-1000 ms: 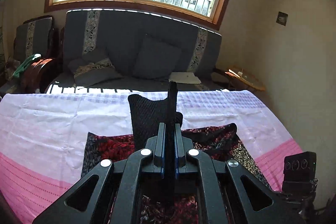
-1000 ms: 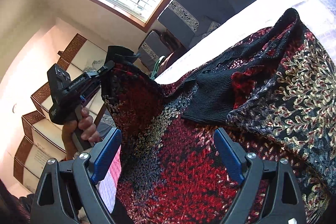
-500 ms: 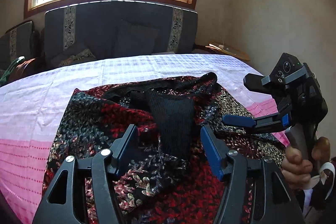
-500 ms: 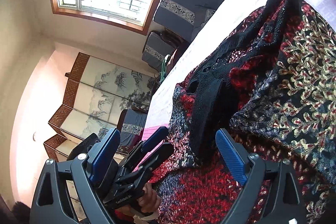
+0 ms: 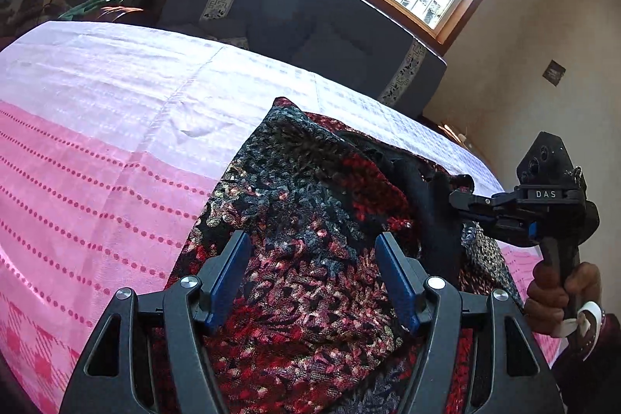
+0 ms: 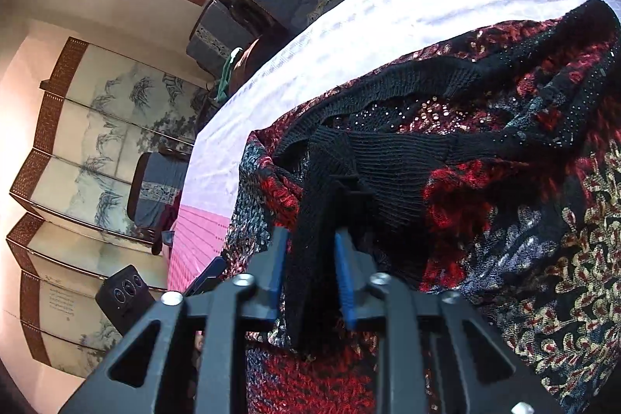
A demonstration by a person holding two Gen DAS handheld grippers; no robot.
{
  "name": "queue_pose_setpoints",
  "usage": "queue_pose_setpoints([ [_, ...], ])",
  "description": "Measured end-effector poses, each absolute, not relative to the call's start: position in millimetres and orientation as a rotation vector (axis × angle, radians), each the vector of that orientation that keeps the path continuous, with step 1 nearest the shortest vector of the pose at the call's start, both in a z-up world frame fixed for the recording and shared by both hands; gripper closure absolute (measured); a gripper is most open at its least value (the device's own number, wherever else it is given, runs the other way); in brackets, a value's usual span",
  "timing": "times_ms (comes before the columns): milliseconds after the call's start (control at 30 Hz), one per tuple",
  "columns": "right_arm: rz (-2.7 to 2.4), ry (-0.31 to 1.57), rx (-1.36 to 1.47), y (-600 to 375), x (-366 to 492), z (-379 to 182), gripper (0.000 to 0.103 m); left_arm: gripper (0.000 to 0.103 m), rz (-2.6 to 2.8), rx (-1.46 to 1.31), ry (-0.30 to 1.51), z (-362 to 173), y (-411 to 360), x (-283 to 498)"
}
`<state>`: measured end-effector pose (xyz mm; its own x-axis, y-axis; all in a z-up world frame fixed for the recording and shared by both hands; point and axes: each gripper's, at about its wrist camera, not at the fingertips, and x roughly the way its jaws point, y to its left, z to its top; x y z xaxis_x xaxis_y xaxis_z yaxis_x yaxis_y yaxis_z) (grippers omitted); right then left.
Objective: Fold small clothes
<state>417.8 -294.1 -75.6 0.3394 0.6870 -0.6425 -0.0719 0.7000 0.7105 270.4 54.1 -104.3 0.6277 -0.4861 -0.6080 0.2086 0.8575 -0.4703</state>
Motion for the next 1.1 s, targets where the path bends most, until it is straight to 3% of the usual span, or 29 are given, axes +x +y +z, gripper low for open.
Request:
queue_pose_setpoints([
  [200, 0.56, 1.062, 0.678, -266, 430, -58, 0.095, 0.036, -0.378, -0.377, 0.791, -104, 55, 269],
  [400, 0.582, 0.756, 0.683, -316, 370, 7, 0.096, 0.035, -0.372, -0.405, 0.789, -105, 59, 269],
  [700, 0.358, 1.064, 0.753, -407, 312, -99, 0.093, 0.031, -0.375, -0.379, 0.789, -103, 55, 269],
  [900, 0.352, 0.912, 0.524, -383, 340, -36, 0.091, 0.031, -0.346, -0.406, 0.818, -108, 59, 274],
  [1100, 0.553, 1.016, 0.193, -278, 397, -34, 0.081, 0.03, -0.355, -0.404, 0.817, -108, 58, 274],
])
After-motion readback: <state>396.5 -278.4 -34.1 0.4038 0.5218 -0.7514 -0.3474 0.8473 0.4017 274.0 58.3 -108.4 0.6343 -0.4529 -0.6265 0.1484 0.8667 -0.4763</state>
